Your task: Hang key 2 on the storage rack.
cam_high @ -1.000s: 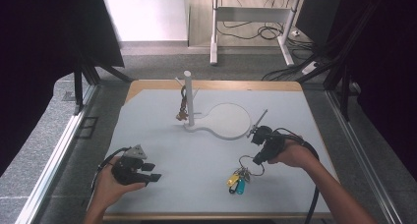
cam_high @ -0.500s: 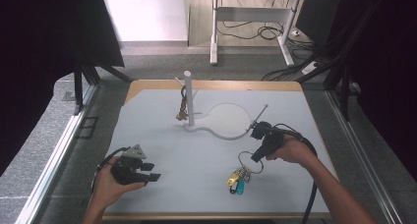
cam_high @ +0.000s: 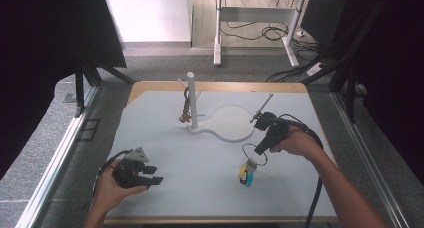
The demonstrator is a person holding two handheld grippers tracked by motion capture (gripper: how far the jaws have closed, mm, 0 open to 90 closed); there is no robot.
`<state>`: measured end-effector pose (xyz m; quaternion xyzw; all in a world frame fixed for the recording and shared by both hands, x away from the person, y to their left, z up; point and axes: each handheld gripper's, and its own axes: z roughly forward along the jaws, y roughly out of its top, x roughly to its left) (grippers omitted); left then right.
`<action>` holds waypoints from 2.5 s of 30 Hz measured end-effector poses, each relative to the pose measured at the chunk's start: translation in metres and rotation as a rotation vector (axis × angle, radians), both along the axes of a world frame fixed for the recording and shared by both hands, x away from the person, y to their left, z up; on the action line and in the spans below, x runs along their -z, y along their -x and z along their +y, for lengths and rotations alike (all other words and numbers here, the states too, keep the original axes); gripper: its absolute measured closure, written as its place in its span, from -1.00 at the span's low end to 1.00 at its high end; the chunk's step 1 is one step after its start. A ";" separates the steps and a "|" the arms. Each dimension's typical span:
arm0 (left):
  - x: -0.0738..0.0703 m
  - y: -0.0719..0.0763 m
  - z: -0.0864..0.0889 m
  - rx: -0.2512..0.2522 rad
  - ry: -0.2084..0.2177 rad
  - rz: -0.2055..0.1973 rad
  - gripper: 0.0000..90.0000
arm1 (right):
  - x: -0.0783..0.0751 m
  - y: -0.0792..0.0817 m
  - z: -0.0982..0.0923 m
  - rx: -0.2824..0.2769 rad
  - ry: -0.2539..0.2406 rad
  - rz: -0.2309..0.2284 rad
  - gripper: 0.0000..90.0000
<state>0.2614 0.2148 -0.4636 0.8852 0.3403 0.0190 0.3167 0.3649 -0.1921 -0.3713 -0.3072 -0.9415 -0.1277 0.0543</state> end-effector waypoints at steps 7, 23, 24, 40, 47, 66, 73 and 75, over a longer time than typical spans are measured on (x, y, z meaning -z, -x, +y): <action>0.001 0.000 0.000 0.002 0.000 -0.002 0.16 | -0.013 -0.007 0.000 0.014 -0.019 -0.012 0.95; 0.001 0.000 -0.001 0.006 -0.002 -0.002 0.16 | -0.034 -0.023 -0.001 0.063 -0.038 -0.051 0.95; 0.001 0.000 -0.001 0.006 -0.003 -0.001 0.16 | -0.035 -0.024 0.000 0.066 -0.040 -0.051 0.95; 0.000 0.000 0.000 0.004 0.009 -0.002 0.16 | -0.059 -0.038 0.002 0.095 -0.062 -0.090 0.95; -0.001 0.000 0.001 0.002 0.014 -0.004 0.16 | -0.067 -0.042 0.005 0.098 -0.056 -0.092 0.95; -0.002 0.001 0.003 0.001 0.020 -0.009 0.16 | -0.081 -0.057 0.013 0.122 -0.070 -0.107 0.95; -0.004 0.002 0.004 -0.004 0.027 -0.007 0.16 | -0.084 -0.064 0.021 0.123 -0.072 -0.112 0.95; -0.004 0.002 0.005 -0.004 0.027 -0.008 0.16 | -0.085 -0.065 0.023 0.125 -0.077 -0.114 0.95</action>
